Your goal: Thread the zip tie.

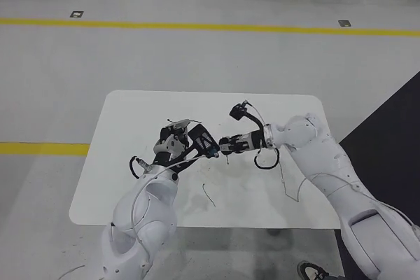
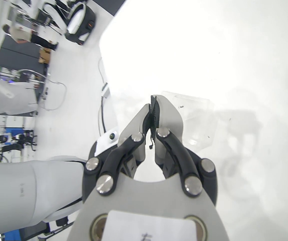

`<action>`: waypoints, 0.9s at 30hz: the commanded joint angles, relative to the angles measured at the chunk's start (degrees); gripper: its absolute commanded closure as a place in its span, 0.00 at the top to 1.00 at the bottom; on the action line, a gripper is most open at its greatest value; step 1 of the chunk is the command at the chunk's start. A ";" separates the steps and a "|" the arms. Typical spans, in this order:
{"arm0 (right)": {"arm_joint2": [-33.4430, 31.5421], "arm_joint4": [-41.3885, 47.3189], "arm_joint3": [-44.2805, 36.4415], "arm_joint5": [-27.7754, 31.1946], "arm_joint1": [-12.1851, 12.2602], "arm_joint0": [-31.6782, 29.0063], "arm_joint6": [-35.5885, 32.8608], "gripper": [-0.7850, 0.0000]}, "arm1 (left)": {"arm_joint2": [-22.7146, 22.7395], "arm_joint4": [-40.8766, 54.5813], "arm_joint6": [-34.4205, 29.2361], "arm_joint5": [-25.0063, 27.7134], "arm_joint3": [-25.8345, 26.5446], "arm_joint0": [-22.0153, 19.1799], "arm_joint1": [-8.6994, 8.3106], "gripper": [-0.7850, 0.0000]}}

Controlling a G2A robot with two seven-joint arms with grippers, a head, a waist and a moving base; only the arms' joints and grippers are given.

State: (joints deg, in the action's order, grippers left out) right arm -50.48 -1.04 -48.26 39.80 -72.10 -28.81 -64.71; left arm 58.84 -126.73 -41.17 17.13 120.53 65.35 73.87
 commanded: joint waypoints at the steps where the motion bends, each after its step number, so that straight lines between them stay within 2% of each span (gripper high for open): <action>1: -0.79 3.37 -2.23 -1.41 0.91 -1.24 -1.19 0.00 | 0.00 0.00 0.00 0.00 0.00 0.00 0.00 0.00; 7: -2.88 15.66 -7.09 -5.84 3.53 -4.03 -5.62 0.00 | 0.00 0.00 0.00 0.00 0.00 0.00 0.00 0.00; 11: -2.84 11.54 -5.72 -4.78 4.52 -3.57 -4.55 0.00 | 0.00 0.00 0.00 0.00 0.00 0.00 0.00 0.00; 17: -1.49 -0.93 -7.18 -2.96 4.53 -2.63 3.28 0.00 | 0.00 0.00 0.00 0.00 0.00 0.00 0.00 0.00; 18: -1.12 -6.30 -8.06 -3.38 4.64 -2.40 5.85 0.47 | 0.00 0.00 0.00 0.00 0.00 0.00 0.00 0.00; 19: -1.12 -6.30 -8.06 -3.38 4.64 -2.40 5.85 1.00 | 0.00 0.00 0.00 0.00 0.00 0.00 0.00 0.00; 25: -1.12 -6.30 -8.06 -3.38 4.64 -2.40 5.85 1.00 | 0.00 0.00 0.00 0.00 0.00 0.00 0.00 0.00; 27: -0.51 -9.21 -9.93 -3.39 4.85 -3.25 5.51 1.00 | 0.00 0.00 0.00 0.00 0.00 0.00 0.00 0.00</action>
State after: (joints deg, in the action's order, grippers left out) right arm -51.21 -8.24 -57.12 36.41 -67.35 -31.68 -59.07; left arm 58.84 -126.73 -41.17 17.13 120.53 65.35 73.87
